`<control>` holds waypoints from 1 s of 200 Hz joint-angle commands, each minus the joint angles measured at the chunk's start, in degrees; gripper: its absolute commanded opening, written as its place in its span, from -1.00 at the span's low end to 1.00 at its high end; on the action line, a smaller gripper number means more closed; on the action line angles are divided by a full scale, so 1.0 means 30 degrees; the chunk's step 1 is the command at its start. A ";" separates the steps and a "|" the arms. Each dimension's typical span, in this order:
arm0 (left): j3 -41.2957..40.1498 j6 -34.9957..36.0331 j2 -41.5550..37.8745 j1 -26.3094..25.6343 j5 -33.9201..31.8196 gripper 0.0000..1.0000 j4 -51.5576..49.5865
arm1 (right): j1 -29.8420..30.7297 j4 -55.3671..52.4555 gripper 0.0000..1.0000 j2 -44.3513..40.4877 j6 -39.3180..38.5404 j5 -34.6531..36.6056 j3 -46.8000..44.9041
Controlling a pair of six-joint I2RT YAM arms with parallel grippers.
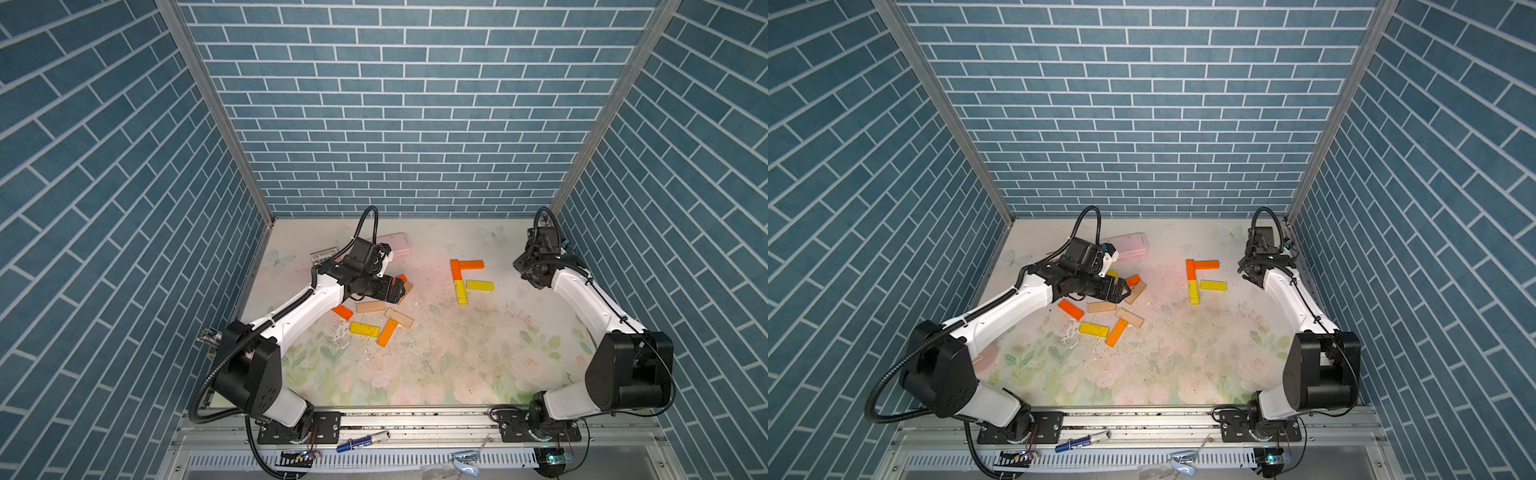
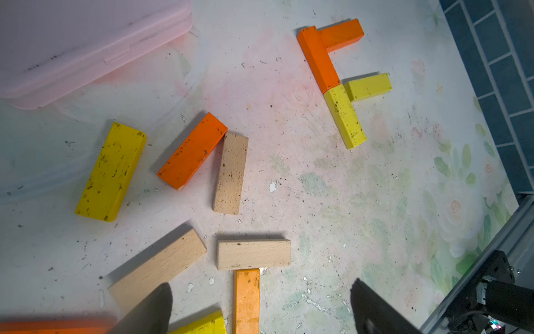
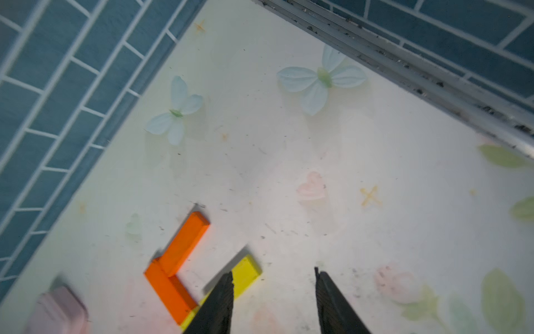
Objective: Assemble the number 6 with building blocks
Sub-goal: Adjust the building block at the center of the board.
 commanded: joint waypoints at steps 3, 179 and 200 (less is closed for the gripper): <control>0.0646 0.0290 0.0550 -0.0203 0.0273 0.94 -0.0651 | -0.0903 -0.0196 -0.09 0.0730 -0.6067 -0.2754 0.0075; 0.1345 0.1246 0.0941 -0.0197 -0.0628 0.94 -0.1478 | -0.1154 -0.2659 -0.14 0.8323 -1.0586 -0.5731 0.3715; 0.1360 0.1215 0.0929 -0.0221 -0.0523 0.94 -0.1453 | -0.1028 -0.2700 -0.11 0.8590 -1.0735 -0.5731 0.3780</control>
